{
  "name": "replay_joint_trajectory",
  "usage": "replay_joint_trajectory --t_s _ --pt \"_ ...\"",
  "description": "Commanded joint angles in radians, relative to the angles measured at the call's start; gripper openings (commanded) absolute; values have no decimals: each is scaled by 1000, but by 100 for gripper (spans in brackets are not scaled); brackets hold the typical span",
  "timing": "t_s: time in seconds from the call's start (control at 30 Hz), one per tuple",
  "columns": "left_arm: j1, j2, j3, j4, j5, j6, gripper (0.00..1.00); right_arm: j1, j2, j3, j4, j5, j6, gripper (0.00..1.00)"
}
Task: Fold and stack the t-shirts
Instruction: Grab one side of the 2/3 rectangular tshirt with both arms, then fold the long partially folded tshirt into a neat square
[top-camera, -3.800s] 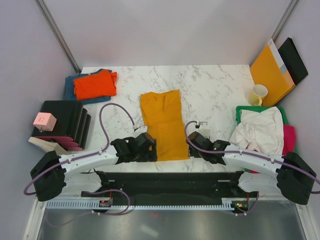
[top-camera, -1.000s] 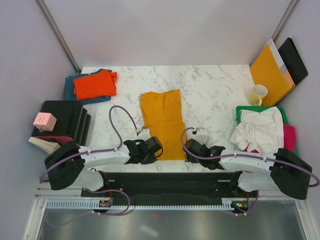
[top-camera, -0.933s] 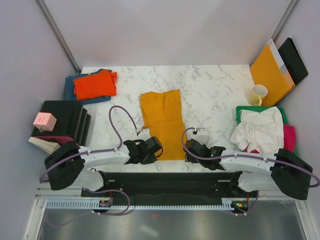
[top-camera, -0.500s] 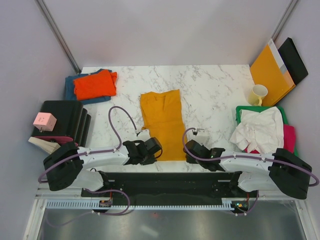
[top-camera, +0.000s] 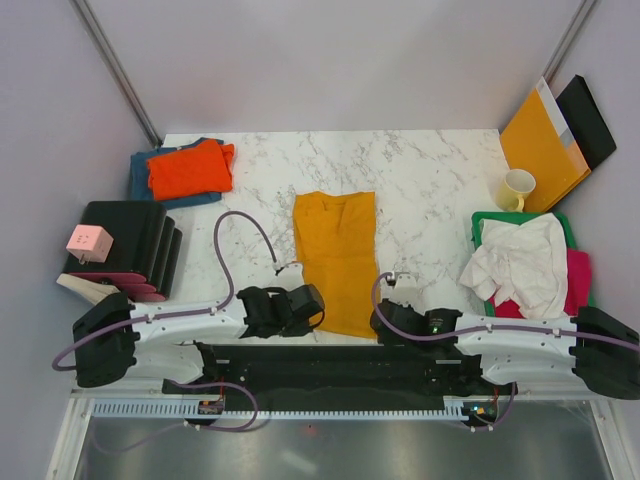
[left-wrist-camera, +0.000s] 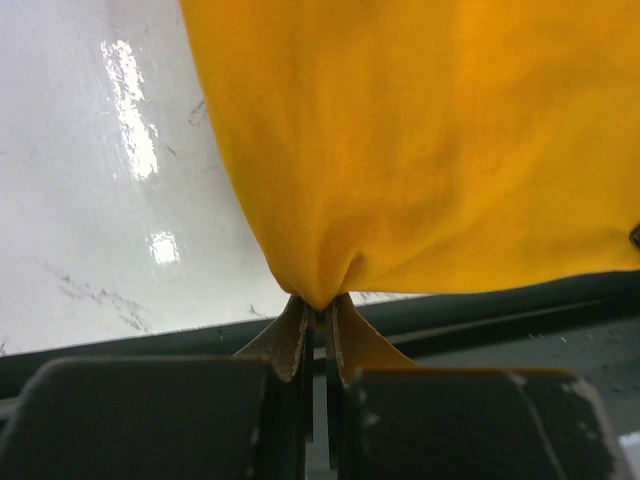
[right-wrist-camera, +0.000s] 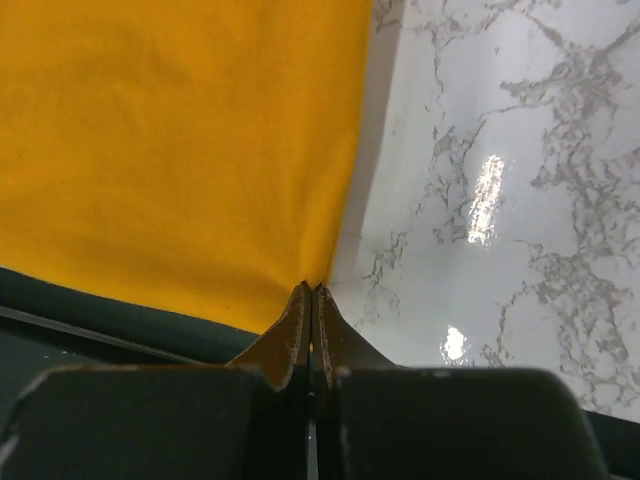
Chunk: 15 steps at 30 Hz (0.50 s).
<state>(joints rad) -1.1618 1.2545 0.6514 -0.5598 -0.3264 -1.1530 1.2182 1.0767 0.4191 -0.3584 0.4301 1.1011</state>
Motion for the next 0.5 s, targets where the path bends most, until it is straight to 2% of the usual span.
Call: replay_joint_trajectory --t_s 0.0,0.47 --pt "-44 -75 114 -118 -138 12 2 20 -31 105 -155 105 -4 0" --pt "-38 -95 310 -186 -325 136 2 6 97 414 -212 294 -164 0"
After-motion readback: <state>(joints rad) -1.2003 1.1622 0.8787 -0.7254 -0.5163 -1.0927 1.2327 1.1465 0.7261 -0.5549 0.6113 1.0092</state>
